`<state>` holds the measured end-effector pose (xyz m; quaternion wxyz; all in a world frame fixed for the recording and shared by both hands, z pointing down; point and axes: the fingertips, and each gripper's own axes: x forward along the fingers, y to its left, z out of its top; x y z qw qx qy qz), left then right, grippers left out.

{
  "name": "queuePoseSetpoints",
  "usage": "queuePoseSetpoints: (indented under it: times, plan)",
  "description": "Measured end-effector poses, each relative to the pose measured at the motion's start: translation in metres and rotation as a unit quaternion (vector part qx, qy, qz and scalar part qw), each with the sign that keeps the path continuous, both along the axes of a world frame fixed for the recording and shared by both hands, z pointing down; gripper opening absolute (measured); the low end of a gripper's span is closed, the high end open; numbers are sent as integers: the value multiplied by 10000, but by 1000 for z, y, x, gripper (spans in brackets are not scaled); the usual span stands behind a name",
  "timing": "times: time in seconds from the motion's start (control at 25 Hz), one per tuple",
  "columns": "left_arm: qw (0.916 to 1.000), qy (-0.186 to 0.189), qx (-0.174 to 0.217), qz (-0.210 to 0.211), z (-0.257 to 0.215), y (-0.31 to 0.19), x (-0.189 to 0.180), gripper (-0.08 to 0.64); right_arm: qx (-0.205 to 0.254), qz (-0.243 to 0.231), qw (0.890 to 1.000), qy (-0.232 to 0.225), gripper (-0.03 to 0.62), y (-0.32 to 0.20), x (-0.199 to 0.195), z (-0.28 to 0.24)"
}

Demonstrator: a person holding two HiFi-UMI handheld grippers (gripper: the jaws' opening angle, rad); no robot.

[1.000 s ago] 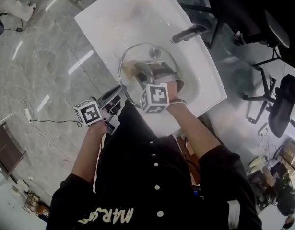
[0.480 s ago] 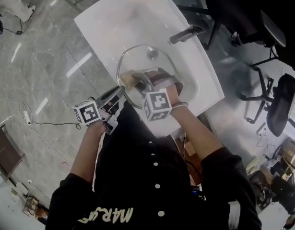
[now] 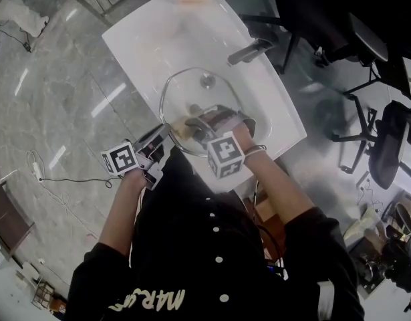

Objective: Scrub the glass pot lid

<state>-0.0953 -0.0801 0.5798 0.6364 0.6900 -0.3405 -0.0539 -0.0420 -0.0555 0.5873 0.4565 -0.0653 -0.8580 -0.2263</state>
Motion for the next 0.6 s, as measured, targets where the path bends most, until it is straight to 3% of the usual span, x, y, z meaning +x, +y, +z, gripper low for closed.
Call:
queuePoseSetpoints:
  times: [0.28,0.6]
  plan:
    - [9997,144,176,-17,-8,-4,5,87,-120,-507,9986,135,143,25,14,-6]
    - [9999,-88,107,-88,-7,-4,7,84,-235,-1091,9930,397,143,50,35,0]
